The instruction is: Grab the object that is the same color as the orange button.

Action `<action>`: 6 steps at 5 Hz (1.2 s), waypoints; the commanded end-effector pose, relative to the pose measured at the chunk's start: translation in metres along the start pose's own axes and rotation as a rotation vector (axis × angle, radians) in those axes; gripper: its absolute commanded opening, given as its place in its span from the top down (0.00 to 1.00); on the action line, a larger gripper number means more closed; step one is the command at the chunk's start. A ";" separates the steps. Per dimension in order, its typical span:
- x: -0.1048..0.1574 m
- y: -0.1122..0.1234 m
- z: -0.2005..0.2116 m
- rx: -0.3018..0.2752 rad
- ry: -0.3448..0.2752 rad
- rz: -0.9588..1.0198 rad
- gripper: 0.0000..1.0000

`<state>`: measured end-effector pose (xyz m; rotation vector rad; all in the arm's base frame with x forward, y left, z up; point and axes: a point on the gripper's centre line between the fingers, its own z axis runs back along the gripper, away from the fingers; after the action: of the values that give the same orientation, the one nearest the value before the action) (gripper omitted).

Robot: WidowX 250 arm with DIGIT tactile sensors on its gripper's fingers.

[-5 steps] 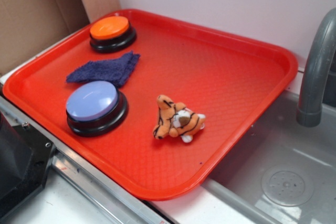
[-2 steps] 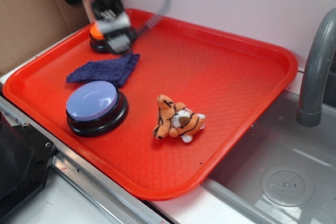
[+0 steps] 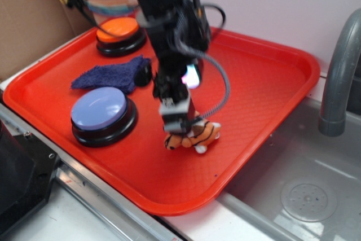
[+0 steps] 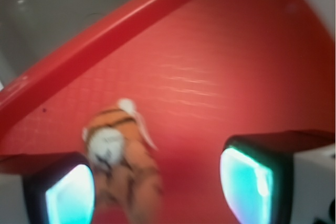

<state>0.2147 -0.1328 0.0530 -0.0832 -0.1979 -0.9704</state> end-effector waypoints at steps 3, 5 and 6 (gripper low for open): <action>-0.012 -0.027 -0.028 0.018 0.048 -0.017 1.00; -0.015 -0.008 0.000 -0.006 0.121 0.214 1.00; -0.017 0.013 0.042 0.008 0.097 0.385 1.00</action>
<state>0.2131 -0.0897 0.0739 -0.0566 -0.0376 -0.5872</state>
